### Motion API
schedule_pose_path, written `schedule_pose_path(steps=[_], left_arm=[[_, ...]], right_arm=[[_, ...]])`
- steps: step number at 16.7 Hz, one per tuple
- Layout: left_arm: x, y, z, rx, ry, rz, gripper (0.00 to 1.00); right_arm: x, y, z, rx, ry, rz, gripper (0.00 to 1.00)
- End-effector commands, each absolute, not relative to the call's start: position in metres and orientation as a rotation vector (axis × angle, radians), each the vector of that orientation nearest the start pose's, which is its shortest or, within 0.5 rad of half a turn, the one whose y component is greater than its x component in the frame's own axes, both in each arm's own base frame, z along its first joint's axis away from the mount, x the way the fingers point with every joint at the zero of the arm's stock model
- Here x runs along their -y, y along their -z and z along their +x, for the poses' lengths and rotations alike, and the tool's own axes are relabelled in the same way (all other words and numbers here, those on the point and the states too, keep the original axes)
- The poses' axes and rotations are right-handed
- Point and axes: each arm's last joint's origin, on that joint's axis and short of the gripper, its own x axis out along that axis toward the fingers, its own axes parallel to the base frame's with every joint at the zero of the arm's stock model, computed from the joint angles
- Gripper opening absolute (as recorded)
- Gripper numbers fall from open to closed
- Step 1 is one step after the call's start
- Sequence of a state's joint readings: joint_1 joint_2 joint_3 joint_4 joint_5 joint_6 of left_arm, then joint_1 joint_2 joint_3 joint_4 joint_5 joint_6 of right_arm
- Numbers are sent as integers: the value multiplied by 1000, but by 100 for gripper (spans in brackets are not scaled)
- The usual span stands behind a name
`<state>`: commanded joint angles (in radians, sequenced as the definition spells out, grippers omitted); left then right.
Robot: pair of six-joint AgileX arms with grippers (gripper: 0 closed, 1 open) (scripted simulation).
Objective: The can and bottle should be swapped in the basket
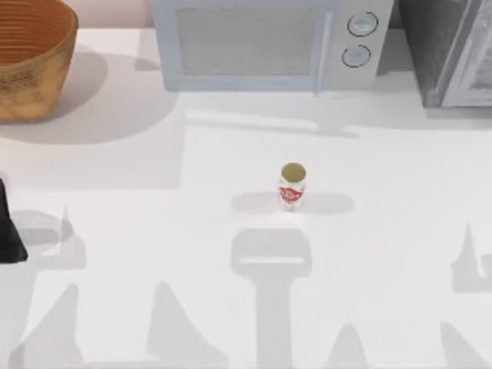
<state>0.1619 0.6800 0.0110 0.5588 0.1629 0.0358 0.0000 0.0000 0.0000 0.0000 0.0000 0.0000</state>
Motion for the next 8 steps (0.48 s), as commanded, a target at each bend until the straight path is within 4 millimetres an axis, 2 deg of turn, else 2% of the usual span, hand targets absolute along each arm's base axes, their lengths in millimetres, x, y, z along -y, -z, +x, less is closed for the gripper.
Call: schedule_pose_path(steps=[4,8], left_arm=[[-32,-141,167,-119,8,13,100],[-49,-122,183,-134,15,13,100]], right_arm=[[1,-160,106,0,0,0,100],[1,-160,106,0,0,0,100]])
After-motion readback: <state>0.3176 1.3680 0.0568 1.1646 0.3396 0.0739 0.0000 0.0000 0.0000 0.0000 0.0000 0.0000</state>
